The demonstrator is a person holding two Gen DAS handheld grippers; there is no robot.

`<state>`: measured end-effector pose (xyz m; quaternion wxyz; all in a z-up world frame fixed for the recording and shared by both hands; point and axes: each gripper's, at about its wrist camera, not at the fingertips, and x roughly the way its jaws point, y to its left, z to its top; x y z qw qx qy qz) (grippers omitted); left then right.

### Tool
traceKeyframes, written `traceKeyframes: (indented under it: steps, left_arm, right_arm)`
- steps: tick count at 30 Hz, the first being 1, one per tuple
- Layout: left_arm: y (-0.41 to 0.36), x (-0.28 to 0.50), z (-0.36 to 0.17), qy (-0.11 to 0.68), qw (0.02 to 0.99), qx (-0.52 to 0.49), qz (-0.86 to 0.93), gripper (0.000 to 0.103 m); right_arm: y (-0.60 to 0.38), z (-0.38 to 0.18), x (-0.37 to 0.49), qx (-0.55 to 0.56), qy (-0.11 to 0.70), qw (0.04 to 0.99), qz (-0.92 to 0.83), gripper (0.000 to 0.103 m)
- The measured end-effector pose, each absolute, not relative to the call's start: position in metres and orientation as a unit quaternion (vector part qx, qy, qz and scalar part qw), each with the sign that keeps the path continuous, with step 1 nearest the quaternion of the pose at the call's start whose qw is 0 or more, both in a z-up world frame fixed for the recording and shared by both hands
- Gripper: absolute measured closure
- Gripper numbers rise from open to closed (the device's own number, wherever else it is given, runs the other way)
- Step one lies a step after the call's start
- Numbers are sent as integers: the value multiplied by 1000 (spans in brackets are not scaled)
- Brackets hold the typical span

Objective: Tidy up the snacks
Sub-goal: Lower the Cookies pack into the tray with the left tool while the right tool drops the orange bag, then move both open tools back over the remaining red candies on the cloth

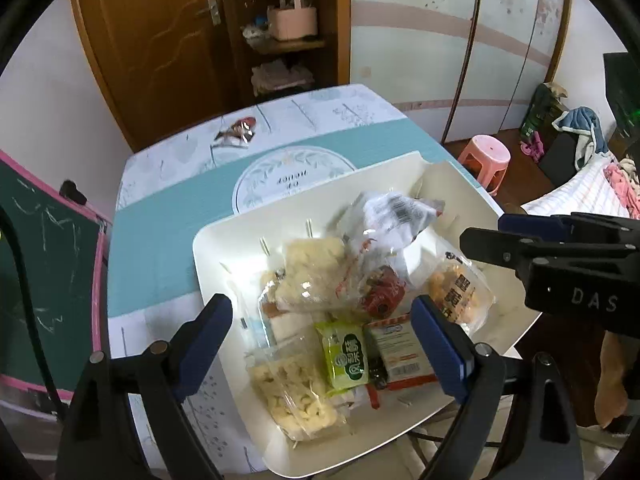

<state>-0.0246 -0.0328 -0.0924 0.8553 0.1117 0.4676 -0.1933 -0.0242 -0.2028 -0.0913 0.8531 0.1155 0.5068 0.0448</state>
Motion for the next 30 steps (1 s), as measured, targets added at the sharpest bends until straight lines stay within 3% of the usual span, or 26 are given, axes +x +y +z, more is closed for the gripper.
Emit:
traceKeyframes:
  steps: [22,30]
  left_arm:
    - [-30,-22,-99,474,854,110,-184,13]
    - [-14,-1,-70,431,883,107,-154,13]
  right_arm:
    - [-203,-106,-16,131,530,836,52,53]
    - [-200,-100,-3,106,529,840,51,53]
